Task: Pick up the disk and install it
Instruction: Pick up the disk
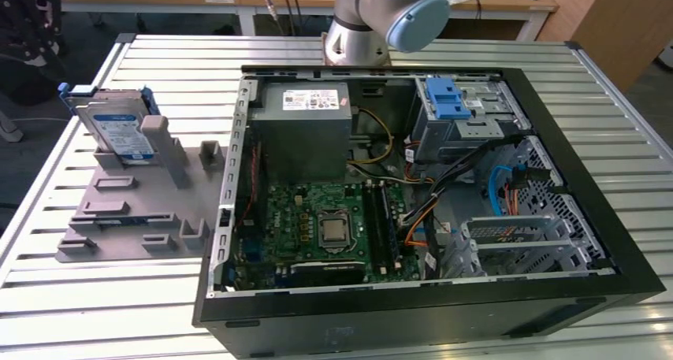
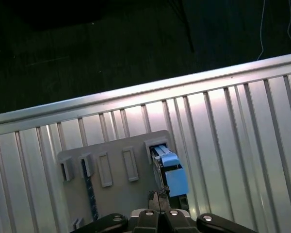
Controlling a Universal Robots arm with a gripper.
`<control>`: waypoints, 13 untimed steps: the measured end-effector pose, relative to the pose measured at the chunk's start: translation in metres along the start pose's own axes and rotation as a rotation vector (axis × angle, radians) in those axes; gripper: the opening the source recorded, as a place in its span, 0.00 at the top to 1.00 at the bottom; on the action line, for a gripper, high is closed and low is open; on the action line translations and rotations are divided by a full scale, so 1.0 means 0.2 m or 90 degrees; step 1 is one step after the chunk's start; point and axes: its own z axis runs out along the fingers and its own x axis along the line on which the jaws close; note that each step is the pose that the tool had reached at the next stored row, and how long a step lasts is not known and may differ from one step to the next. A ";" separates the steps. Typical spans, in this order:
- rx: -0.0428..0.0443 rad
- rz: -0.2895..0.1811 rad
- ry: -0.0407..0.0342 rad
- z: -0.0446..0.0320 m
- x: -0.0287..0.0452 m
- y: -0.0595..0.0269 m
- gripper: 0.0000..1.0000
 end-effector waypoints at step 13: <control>-0.0006 -0.030 0.0006 0.065 -0.067 0.011 0.83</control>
